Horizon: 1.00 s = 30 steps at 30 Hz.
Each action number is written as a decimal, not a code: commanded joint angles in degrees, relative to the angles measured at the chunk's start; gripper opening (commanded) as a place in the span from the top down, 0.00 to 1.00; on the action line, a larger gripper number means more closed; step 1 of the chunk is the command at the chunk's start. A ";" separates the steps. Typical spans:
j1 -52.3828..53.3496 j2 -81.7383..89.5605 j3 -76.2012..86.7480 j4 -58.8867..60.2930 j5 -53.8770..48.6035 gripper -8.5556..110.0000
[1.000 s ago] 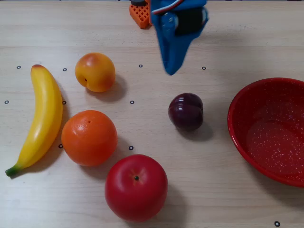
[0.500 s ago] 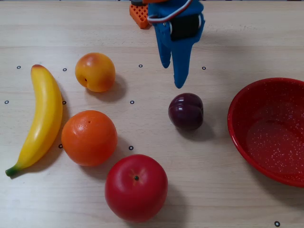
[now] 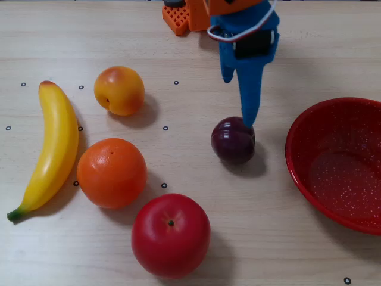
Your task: Put plum in the red bowl.
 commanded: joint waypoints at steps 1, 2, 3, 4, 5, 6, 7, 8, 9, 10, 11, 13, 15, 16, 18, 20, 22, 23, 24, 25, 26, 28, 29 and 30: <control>-1.23 1.76 -5.98 0.97 2.20 0.59; -1.32 1.05 -6.33 1.23 2.64 0.58; -1.32 0.44 -6.59 1.49 2.81 0.58; -1.32 -0.18 -6.94 1.76 3.16 0.57; -1.32 -0.79 -7.29 1.85 3.43 0.57; -1.23 -1.41 -7.56 1.85 3.60 0.57; -1.14 -2.11 -7.91 1.85 3.96 0.57; -1.14 -2.72 -8.26 1.85 4.04 0.57; -1.05 -3.43 -8.79 1.93 4.31 0.57; -1.05 -4.22 -9.23 1.93 4.39 0.57; -1.05 -4.75 -9.49 1.93 4.39 0.56; -1.05 -5.71 -10.02 1.93 4.48 0.56; -1.05 -6.59 -10.11 2.11 4.48 0.55; -1.14 -6.94 -10.11 2.37 4.48 0.55; -1.05 -7.82 -10.20 2.55 4.66 0.55; -0.97 -8.70 -10.20 2.55 4.66 0.55; -0.88 -9.40 -10.46 2.55 4.66 0.55; -0.79 -9.76 -10.55 2.55 4.66 0.55; -0.70 -10.11 -10.55 2.55 4.66 0.55; -0.70 -10.46 -10.72 2.55 4.57 0.54; -0.70 -10.81 -10.81 2.55 4.48 0.54; -0.70 -11.60 -11.16 2.29 4.48 0.54; -0.70 -12.04 -11.34 2.02 4.48 0.54; -0.70 -12.39 -11.43 1.85 4.48 0.54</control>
